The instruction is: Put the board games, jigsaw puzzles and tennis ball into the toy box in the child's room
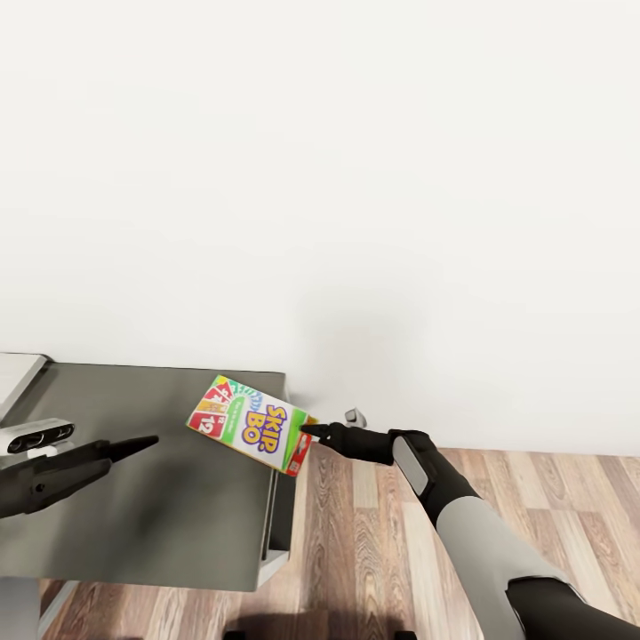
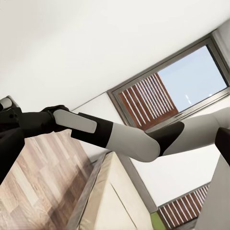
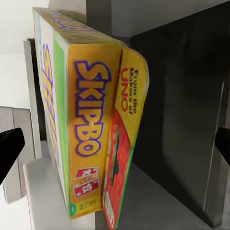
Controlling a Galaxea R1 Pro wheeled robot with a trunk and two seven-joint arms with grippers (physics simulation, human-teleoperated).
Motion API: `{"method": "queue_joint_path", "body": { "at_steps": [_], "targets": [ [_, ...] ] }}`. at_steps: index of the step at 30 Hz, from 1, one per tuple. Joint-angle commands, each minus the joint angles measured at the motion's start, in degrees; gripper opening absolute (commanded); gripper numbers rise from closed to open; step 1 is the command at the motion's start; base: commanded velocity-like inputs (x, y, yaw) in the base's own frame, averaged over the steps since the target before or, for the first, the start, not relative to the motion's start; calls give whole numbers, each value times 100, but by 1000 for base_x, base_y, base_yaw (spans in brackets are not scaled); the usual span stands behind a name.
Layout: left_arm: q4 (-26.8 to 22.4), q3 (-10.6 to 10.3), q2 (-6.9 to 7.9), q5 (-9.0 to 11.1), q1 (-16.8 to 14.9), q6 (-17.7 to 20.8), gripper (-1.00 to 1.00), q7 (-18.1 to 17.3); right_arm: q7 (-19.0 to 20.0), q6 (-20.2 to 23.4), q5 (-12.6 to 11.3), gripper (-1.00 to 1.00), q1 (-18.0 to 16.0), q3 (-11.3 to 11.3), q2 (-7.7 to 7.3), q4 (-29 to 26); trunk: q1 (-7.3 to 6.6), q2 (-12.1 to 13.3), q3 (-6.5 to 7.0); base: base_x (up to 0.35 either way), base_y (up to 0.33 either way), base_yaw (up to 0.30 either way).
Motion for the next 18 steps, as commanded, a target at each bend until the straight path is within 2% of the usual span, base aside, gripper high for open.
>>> {"method": "queue_joint_path", "body": {
  "at_steps": [1, 7, 18],
  "targets": [
    [0, -1, 2, 0, -2, 61, 100, -21, -8, 37, -31, 100, -2, 5, 0, -3, 1, -5, -5, 0, 149, 0],
    [0, -3, -2, 0, -2, 61, 100, -21, -8, 37, -31, 100, -2, 5, 3, -4, 1, -5, -5, 0, 128, 0],
    [0, -9, -5, 0, -2, 59, 100, -21, -8, 37, -30, 100, -2, 5, 2, -4, 1, -5, -5, 0, 17, 0]
  ]
}}
